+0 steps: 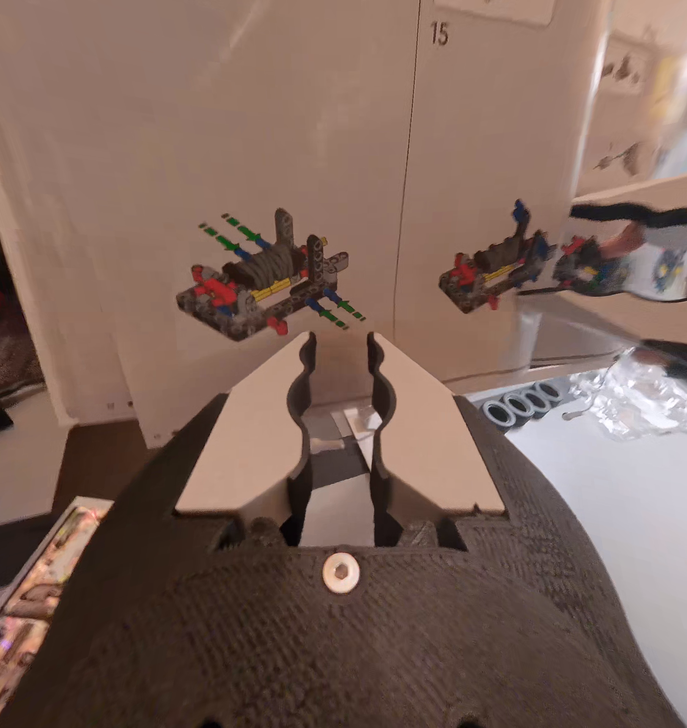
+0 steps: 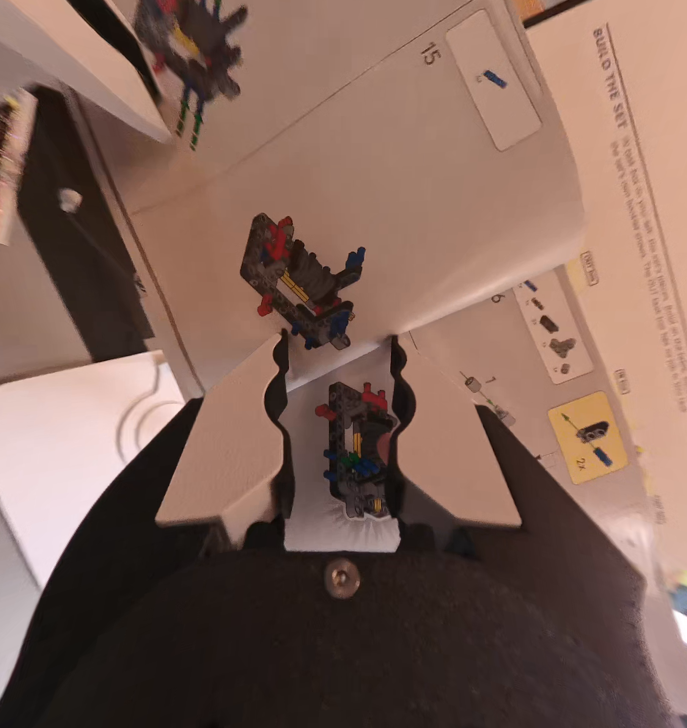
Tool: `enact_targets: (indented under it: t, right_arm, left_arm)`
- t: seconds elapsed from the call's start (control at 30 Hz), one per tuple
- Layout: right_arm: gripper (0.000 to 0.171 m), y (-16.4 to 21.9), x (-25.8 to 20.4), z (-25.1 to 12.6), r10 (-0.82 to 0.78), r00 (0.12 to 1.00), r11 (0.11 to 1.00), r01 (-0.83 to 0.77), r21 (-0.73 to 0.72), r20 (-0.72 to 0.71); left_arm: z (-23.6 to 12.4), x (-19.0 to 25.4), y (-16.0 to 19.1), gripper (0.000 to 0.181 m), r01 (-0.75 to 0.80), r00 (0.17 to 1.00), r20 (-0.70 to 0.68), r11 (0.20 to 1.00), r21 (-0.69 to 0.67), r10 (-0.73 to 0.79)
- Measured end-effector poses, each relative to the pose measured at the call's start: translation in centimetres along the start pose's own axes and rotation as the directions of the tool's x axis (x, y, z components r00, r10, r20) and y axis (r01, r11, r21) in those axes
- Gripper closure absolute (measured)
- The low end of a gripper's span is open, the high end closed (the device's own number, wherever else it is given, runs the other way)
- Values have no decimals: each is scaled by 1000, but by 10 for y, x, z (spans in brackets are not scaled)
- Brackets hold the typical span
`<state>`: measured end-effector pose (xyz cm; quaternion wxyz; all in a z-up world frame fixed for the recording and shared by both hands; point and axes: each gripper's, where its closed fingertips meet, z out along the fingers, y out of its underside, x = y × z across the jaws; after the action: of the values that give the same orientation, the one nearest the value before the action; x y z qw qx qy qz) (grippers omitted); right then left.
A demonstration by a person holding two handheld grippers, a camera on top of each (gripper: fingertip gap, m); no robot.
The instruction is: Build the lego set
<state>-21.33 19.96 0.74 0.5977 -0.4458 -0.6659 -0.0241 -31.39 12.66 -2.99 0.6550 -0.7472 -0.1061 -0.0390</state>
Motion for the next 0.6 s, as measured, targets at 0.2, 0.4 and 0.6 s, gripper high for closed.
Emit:
enact_targets:
  t: [0.2,0.4,0.6]
  right_arm:
    - [112,-6,4,5,4,989,997,-15,-75,-146]
    - [110,-10,3,6,-30,985,996,16,-86,-168]
    - [110,-9,3,7,-41,985,994,23,-107,-169]
  left_arm:
    - [-24,-5,73,133,636,771,-56,771,28,-634]
    - [10,10,80,121,905,405,-289,426,-10,-867]
    - [6,-1,51,173,943,331,-445,307,128,-832]
